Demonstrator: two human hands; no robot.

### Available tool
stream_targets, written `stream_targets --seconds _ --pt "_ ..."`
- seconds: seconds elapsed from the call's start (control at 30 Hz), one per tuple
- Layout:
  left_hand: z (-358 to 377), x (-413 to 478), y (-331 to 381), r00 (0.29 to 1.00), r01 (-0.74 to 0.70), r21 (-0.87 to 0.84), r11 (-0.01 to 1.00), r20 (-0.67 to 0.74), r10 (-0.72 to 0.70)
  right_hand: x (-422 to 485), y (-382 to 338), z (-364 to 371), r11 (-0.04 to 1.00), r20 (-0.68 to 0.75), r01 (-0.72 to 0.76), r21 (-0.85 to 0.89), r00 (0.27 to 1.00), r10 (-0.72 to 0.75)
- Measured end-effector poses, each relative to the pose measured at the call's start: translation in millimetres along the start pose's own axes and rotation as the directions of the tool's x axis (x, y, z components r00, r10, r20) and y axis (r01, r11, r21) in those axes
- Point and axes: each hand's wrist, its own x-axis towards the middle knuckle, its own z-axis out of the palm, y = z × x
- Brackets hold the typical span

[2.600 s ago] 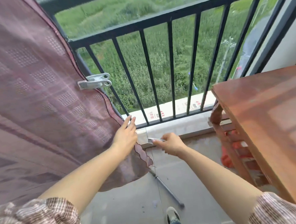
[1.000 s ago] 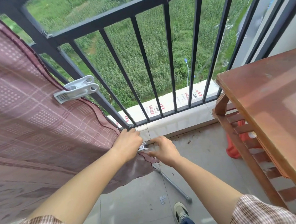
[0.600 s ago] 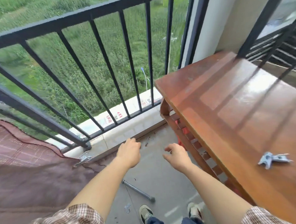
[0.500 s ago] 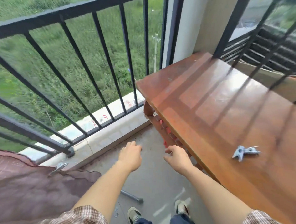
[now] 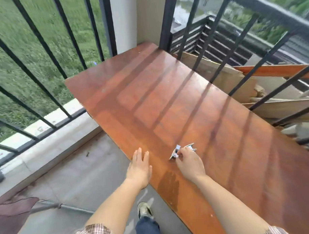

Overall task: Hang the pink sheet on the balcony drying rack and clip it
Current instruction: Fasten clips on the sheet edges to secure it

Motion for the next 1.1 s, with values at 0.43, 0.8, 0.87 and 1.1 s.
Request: stream_targets --seconds 0.43,0.8,0.87,1.1 --pt "26 15 13 0.992 0.094 0.210 0.973 0.064 -0.109 24 -10 26 0.885 0.189 -0.445 0.135 0.889 0.418" --pt "-7 -7 -9 0.988 0.077 -0.089 0.993 0.141 -0.064 7 -46 37 0.980 0.194 -0.167 0.107 0.970 0.144" --pt "-14 -28 -29 0.989 0.142 -0.161 0.977 0.069 -0.132 3 -71 44 0.986 0.230 -0.092 0.142 0.971 0.057" --pt "-37 -137 -148 0.885 0.432 -0.253 0.866 -0.063 -0.461 -54 -195 86 0.953 0.345 0.199 0.228 0.899 -0.270"
